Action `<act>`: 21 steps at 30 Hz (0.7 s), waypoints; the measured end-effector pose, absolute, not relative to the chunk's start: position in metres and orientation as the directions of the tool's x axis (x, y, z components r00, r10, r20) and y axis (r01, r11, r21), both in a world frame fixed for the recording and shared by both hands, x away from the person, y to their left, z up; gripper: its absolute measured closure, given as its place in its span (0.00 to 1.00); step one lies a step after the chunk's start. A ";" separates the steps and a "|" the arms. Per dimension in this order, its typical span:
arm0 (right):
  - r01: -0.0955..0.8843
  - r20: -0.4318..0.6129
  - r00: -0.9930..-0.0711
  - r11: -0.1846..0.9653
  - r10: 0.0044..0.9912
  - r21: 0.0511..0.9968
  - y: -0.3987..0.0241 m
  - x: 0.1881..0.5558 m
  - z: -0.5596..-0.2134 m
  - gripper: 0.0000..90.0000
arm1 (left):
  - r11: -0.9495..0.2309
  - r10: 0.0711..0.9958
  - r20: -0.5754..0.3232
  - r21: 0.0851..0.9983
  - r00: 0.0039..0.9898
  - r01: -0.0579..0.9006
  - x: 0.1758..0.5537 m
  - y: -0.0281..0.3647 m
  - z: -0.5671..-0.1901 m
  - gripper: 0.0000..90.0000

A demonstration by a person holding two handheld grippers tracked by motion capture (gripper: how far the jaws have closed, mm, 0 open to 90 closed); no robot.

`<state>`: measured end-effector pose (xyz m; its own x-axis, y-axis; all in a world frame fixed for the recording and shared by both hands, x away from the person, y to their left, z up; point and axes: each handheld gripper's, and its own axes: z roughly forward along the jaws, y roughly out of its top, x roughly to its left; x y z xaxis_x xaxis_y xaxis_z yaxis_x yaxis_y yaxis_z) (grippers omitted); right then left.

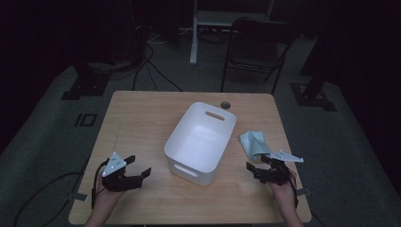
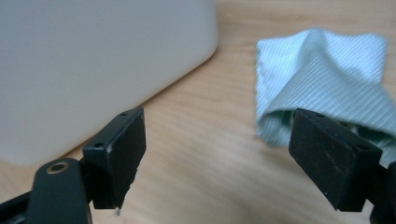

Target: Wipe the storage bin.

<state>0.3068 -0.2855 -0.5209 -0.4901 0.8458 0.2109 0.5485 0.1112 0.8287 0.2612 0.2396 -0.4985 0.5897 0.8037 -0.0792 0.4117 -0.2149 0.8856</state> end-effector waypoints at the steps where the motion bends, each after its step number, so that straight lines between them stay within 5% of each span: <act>1: 0.547 0.204 -0.494 0.119 0.845 0.829 -0.286 0.305 -0.522 0.20 | -0.214 0.805 -0.083 0.883 0.587 0.418 0.261 0.241 -0.501 0.20; 10: 0.558 0.190 -0.477 0.128 0.858 0.820 -0.290 0.289 -0.533 0.20 | -0.208 0.826 -0.080 0.877 0.557 0.434 0.259 0.247 -0.522 0.20; 21: 0.537 0.133 -0.304 0.054 0.943 0.842 -0.307 0.280 -0.551 0.16 | -0.205 0.874 -0.062 0.853 0.482 0.481 0.259 0.243 -0.534 0.20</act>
<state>0.2799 -0.3066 -0.5509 -0.3042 0.9433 0.1329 0.5367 0.0545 0.8420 0.2587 0.2430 -0.5336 0.4822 0.8739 -0.0618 0.4809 -0.2050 0.8525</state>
